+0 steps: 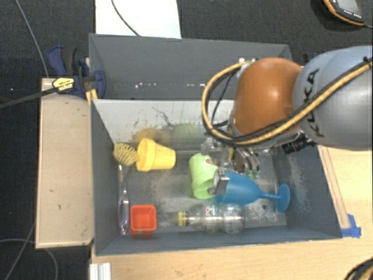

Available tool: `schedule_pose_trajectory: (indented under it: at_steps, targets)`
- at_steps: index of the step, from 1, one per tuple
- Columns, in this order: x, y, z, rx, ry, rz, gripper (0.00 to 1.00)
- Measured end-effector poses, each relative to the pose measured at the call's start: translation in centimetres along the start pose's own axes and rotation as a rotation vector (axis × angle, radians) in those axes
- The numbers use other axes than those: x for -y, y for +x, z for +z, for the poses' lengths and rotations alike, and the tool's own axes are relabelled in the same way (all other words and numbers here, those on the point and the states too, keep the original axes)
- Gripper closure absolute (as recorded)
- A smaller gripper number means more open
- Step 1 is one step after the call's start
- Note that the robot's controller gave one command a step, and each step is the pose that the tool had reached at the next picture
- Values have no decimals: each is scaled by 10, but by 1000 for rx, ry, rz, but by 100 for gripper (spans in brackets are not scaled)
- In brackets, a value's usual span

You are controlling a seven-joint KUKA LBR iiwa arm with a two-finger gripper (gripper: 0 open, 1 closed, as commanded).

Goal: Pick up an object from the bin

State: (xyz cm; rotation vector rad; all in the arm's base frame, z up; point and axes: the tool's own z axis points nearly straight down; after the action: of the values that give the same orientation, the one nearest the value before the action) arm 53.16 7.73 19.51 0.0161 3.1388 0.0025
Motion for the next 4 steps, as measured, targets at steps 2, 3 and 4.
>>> schedule_pose_trajectory:
  at_steps: [2, 3, 4]
  targets:
    - [-2, -1, 51, -3, -1, 32, 0]
    - [-8, -3, 54, 3, -1, 37, 0]
    - [-1, -14, 60, 8, -1, -211, 0]
